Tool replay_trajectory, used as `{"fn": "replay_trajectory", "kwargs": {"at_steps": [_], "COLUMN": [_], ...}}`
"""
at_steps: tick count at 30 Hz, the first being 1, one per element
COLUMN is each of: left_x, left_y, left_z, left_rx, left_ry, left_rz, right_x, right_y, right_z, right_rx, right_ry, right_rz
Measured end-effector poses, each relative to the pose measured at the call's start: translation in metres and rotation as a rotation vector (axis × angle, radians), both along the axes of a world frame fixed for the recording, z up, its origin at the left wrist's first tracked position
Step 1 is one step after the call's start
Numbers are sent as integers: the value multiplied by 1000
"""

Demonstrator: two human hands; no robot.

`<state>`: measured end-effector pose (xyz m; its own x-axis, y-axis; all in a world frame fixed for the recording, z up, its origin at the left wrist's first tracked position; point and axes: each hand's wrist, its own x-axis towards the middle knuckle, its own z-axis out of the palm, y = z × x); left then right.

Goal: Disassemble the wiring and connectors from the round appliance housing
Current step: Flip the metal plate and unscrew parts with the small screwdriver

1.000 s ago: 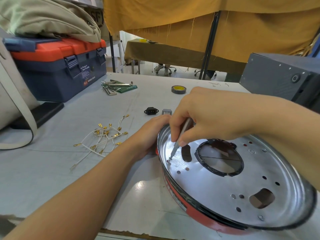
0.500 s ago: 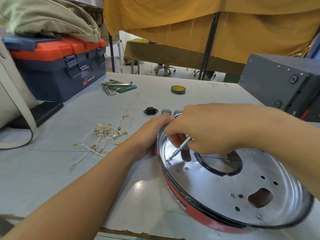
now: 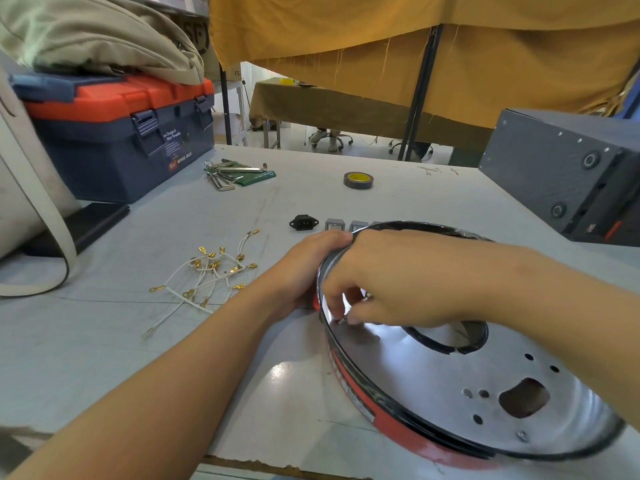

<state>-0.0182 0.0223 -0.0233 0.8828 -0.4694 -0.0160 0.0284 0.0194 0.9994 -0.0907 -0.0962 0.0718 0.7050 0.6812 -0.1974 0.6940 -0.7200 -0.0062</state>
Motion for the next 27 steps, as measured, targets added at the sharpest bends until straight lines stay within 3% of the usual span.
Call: {"fn": "replay_trajectory", "kwargs": {"at_steps": [5, 11, 14, 19, 27], "left_x": [-3, -2, 6, 9, 7], "left_y": [-1, -1, 1, 9, 7], "left_z": [5, 5, 7, 12, 11], "left_rx": [-31, -17, -13, -230, -365], "left_ry": [-10, -11, -173, -253, -200], "left_rz": [26, 15, 131, 137, 32], "right_x": [1, 5, 13, 28, 35], "right_y": [-3, -16, -28, -41, -39], "right_z": [-13, -8, -3, -12, -26], "right_rx": [52, 167, 383, 928, 1147], "right_ry": [-83, -32, -10, 175, 370], "right_rz": [-67, -143, -222, -493, -599]}}
